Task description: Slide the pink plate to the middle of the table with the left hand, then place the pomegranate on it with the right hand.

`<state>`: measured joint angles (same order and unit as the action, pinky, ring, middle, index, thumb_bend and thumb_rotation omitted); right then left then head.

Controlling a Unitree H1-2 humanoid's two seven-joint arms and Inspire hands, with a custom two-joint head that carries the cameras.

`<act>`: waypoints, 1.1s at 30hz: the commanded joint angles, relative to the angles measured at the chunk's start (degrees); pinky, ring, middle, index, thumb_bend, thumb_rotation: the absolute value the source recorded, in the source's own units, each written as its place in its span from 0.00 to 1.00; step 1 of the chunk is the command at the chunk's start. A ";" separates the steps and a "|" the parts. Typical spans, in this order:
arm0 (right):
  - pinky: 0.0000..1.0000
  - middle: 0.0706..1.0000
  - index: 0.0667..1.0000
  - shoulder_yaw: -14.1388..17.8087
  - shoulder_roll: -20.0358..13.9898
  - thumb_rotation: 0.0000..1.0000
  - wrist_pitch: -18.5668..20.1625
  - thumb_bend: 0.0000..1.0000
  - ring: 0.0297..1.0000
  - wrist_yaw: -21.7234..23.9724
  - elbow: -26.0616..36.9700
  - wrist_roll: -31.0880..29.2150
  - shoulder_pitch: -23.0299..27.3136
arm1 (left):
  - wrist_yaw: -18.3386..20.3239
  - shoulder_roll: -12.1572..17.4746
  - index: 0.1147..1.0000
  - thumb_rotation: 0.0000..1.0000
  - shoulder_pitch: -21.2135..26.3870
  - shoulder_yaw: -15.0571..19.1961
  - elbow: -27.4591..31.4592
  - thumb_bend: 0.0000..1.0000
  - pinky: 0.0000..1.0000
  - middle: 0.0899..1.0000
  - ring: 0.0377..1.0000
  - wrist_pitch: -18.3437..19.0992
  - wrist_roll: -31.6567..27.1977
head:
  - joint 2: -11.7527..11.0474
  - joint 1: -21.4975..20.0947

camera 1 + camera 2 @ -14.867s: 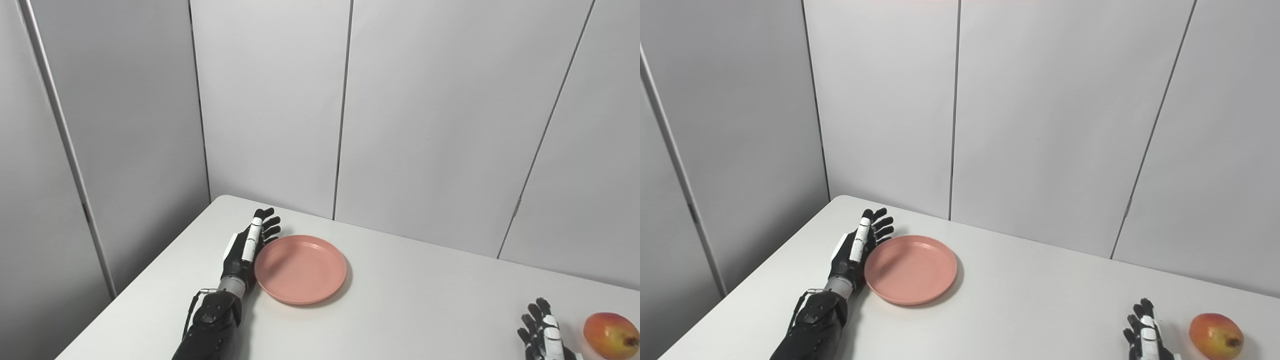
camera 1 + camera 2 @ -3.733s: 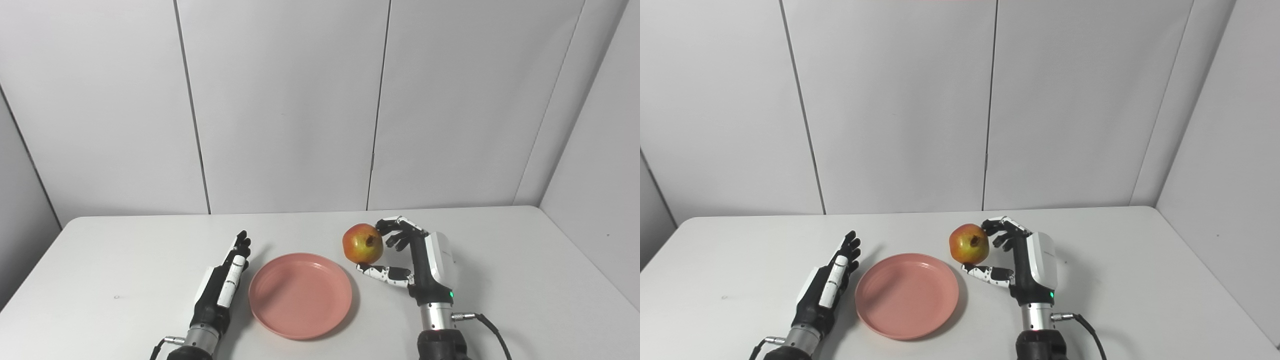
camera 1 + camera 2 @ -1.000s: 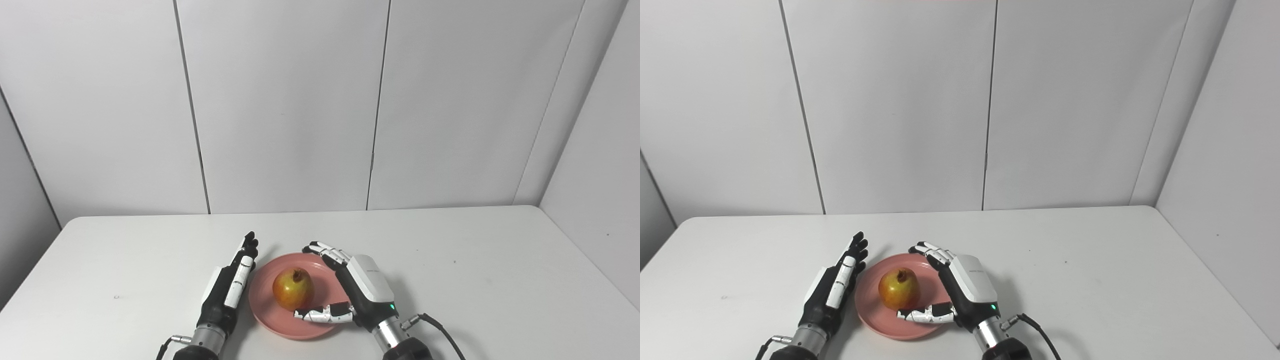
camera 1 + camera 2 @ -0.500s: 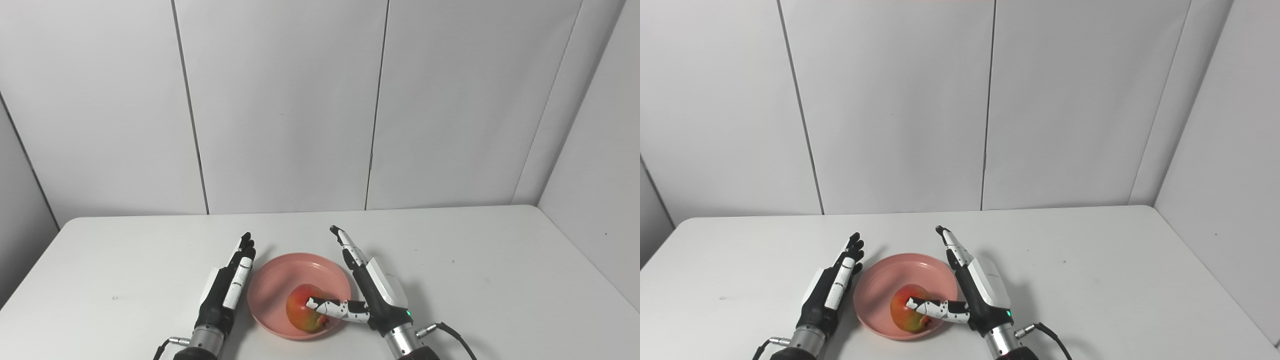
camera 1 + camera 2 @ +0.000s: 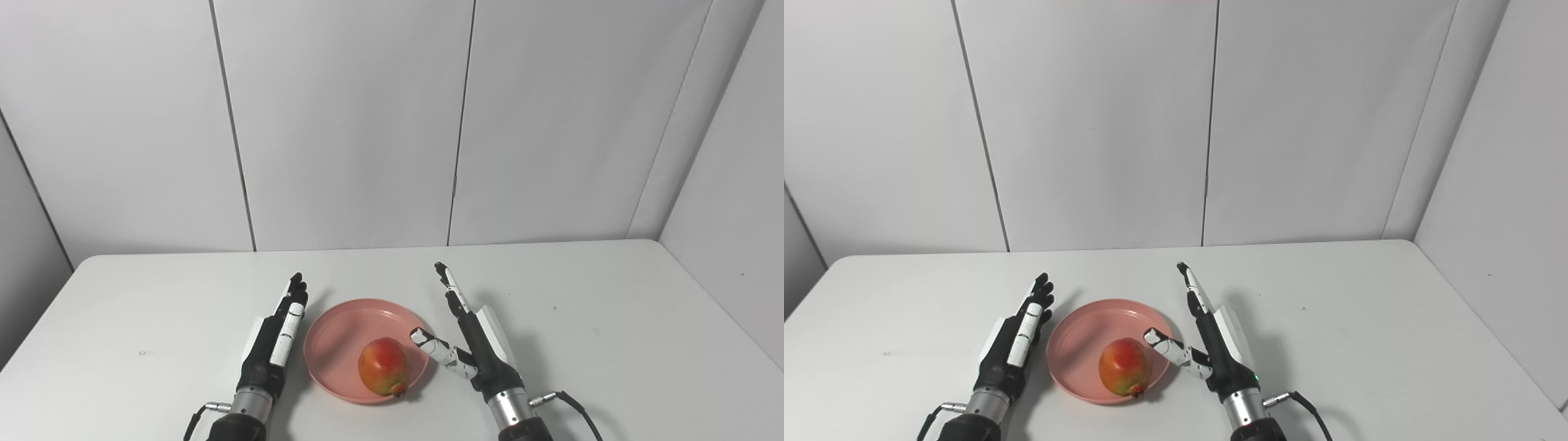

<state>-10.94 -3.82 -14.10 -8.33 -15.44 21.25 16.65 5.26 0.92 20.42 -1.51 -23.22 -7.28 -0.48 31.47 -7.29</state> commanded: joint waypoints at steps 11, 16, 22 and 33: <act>1.00 1.00 1.00 6.54 3.66 1.00 3.91 0.52 1.00 4.94 0.35 -14.60 0.86 | 2.53 2.02 1.00 1.00 -0.31 1.37 0.75 0.60 1.00 1.00 1.00 0.06 -3.32 | -0.08 0.59; 1.00 1.00 1.00 7.51 3.72 1.00 3.97 0.52 1.00 5.67 -0.59 -16.48 1.04 | 2.40 2.05 1.00 1.00 -0.39 1.66 0.14 0.59 1.00 1.00 1.00 -0.79 -3.29 | -0.57 1.14; 1.00 1.00 1.00 9.25 4.15 1.00 6.80 0.57 1.00 5.83 -0.50 -18.54 0.77 | 2.67 1.67 1.00 1.00 -0.70 1.74 0.08 0.61 1.00 1.00 1.00 -0.89 -3.61 | -1.06 2.48; 1.00 1.00 1.00 9.99 4.23 1.00 9.51 0.57 1.00 7.02 0.51 -21.29 0.35 | 1.83 1.74 1.00 1.00 -1.18 1.37 0.95 0.63 1.00 1.00 1.00 -0.41 -2.36 | -1.46 2.53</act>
